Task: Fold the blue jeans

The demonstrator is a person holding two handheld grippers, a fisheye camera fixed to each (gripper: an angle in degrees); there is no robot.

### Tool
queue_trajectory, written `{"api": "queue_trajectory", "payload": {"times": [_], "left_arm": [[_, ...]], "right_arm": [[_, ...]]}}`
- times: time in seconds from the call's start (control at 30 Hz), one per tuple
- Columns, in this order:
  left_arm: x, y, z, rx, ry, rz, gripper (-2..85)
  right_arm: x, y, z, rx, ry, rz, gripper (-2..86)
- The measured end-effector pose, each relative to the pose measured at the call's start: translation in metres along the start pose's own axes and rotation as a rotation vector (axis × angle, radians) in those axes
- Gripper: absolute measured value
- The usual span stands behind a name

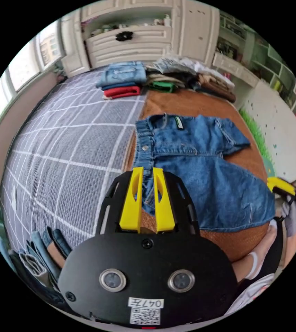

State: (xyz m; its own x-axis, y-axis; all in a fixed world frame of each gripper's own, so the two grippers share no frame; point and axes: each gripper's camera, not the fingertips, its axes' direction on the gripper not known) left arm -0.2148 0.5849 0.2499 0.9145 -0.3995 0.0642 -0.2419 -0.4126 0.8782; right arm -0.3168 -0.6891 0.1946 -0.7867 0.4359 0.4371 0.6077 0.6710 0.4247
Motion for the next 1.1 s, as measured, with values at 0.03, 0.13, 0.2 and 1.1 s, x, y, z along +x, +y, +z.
{"api": "queue_trajectory", "payload": {"times": [0.03,0.13,0.2,1.1], "left_arm": [[0.01,-0.01,0.014,-0.062,-0.041,0.042,6.0],[0.02,-0.028,0.035,-0.156,-0.118,0.097,6.5],[0.015,-0.035,0.033,-0.145,-0.084,0.056,6.1],[0.01,-0.066,0.043,-0.137,-0.145,-0.129,-0.8]], "right_arm": [[-0.006,-0.015,0.004,0.006,0.025,-0.043,4.0],[-0.016,-0.061,0.02,0.006,0.084,-0.144,4.4],[-0.016,-0.089,0.036,-0.031,0.105,-0.179,4.7],[0.188,0.019,-0.003,0.24,0.026,0.81,3.7]]}}
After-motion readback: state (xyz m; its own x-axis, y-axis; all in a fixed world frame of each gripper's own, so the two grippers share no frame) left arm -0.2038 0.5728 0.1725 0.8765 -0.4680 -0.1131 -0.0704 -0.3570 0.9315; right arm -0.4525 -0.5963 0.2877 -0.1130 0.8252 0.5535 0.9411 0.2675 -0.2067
